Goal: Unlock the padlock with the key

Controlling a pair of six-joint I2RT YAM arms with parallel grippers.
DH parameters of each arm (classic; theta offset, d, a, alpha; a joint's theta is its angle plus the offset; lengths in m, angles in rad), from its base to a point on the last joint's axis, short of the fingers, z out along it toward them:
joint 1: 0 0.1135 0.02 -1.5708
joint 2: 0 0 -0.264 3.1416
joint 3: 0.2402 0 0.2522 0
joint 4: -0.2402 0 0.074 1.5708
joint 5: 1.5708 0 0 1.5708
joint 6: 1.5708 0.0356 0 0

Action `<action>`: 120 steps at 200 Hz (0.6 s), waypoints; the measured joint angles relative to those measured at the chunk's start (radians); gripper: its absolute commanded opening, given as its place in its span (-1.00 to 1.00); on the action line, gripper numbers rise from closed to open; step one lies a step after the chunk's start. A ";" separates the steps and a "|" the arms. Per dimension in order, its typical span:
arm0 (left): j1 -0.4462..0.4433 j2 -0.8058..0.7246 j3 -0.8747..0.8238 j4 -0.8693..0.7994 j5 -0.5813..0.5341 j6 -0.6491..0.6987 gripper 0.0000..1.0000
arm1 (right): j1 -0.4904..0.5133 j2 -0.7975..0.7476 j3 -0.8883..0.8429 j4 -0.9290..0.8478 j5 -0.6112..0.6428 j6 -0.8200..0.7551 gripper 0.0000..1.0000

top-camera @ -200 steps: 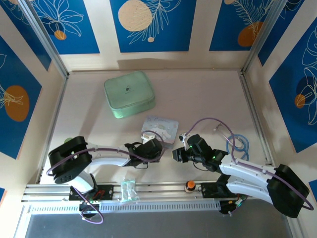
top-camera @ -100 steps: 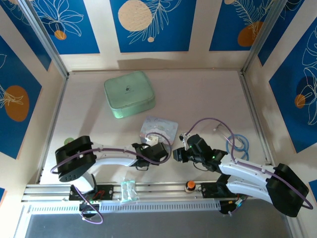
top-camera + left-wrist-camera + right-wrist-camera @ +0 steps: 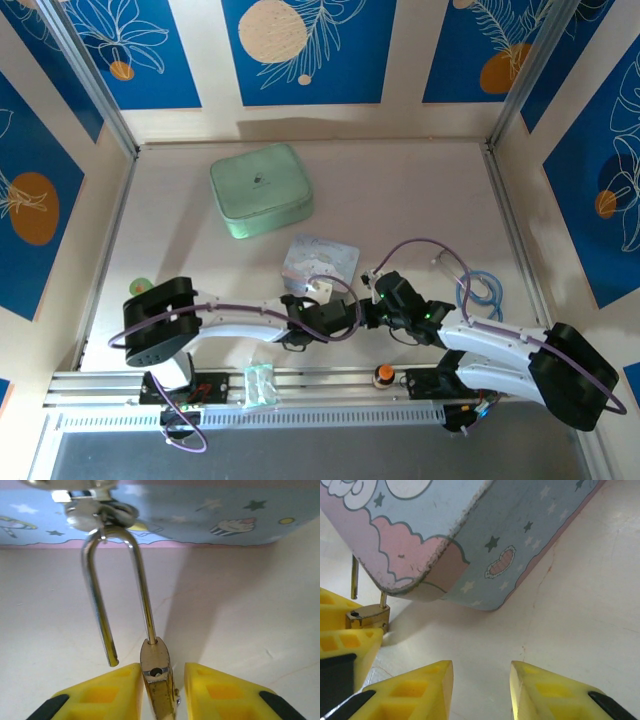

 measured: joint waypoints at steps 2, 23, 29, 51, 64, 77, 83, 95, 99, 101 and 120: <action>-0.001 0.002 0.001 0.000 0.000 0.000 -0.41 | 0.000 0.000 0.000 0.000 0.000 0.000 -0.30; -0.007 0.011 0.004 -0.008 0.000 0.000 -0.37 | 0.000 0.001 0.000 0.003 0.000 0.000 -0.30; -0.009 0.011 0.004 -0.014 0.000 -0.001 -0.34 | 0.000 0.000 0.000 0.003 0.000 0.000 -0.30; -0.013 0.006 0.004 -0.018 0.000 -0.003 -0.15 | 0.002 -0.016 0.000 0.003 -0.004 0.004 -0.22; -0.013 -0.014 0.003 -0.020 -0.005 0.000 -0.16 | 0.006 -0.051 -0.005 0.007 -0.005 0.011 -0.20; -0.013 -0.048 -0.004 -0.002 -0.007 0.002 -0.20 | 0.006 -0.101 -0.024 0.020 -0.004 0.024 -0.20; -0.013 -0.067 -0.010 0.011 -0.007 0.005 -0.22 | 0.006 -0.122 -0.035 0.025 -0.005 0.030 -0.20; -0.013 -0.091 -0.014 0.031 -0.005 0.007 -0.24 | 0.002 -0.158 -0.055 0.025 -0.004 0.039 -0.20; -0.013 -0.095 -0.014 0.036 -0.005 0.007 -0.25 | 0.000 -0.167 -0.061 0.025 -0.004 0.043 -0.20; -0.013 -0.096 -0.014 0.039 -0.003 0.007 -0.25 | -0.001 -0.172 -0.063 0.023 -0.004 0.044 -0.20; -0.013 -0.096 -0.016 0.060 0.013 0.007 -0.25 | -0.002 -0.196 -0.072 0.005 -0.004 0.053 -0.21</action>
